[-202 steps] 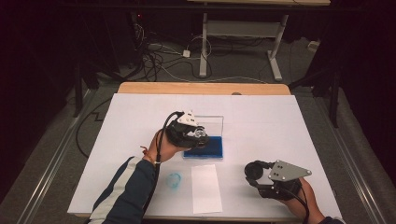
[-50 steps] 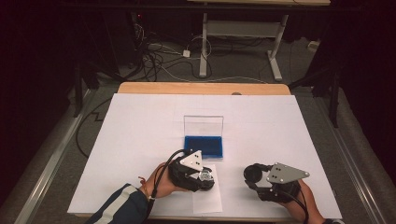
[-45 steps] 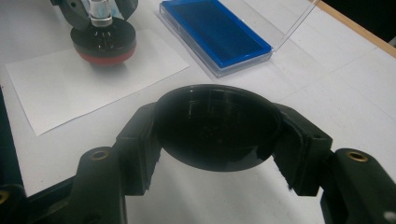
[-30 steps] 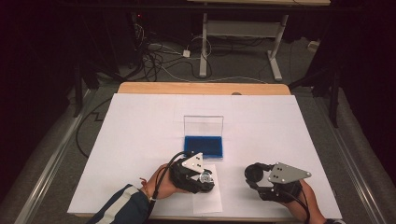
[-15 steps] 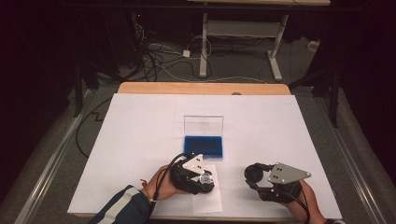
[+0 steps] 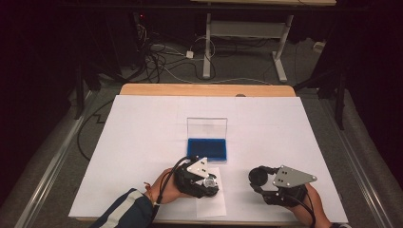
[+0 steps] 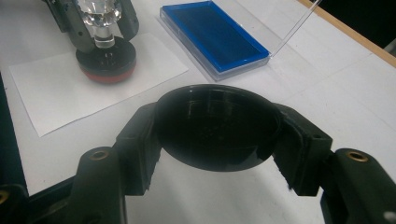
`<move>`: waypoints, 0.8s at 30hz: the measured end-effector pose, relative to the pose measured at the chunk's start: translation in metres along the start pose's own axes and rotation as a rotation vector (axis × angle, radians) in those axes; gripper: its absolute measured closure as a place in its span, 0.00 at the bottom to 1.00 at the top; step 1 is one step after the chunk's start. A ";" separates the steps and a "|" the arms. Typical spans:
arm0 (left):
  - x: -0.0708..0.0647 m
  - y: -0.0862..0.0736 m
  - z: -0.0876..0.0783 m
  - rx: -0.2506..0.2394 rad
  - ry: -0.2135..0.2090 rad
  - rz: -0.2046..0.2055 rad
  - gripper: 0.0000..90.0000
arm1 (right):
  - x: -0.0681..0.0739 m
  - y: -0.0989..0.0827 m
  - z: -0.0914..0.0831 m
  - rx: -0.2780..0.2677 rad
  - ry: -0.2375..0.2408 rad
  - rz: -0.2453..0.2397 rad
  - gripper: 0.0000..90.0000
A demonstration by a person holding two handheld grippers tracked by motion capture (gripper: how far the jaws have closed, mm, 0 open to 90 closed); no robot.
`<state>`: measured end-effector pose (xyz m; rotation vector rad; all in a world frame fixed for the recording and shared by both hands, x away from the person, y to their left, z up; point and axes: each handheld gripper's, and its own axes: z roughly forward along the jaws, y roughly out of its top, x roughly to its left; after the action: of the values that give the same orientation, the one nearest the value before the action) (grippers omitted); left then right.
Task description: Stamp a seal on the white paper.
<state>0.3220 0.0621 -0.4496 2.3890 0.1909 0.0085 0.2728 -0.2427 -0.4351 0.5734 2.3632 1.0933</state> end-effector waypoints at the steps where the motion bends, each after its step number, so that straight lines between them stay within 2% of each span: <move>1: 0.000 0.000 0.000 0.001 -0.003 -0.001 0.60 | 0.000 0.000 0.000 0.002 0.001 -0.001 0.42; 11: -0.001 0.002 -0.008 -0.027 0.005 0.002 0.60 | 0.000 -0.001 0.001 0.004 0.005 -0.002 0.42; 22: 0.003 -0.004 0.002 0.016 -0.009 -0.004 0.60 | 0.000 -0.001 0.002 0.011 0.007 -0.001 0.42; 24: 0.005 -0.005 0.002 0.001 -0.018 -0.013 0.60 | 0.000 -0.001 0.002 0.012 0.009 -0.001 0.42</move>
<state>0.3263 0.0644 -0.4547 2.3882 0.1977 -0.0196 0.2739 -0.2420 -0.4372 0.5728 2.3793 1.0835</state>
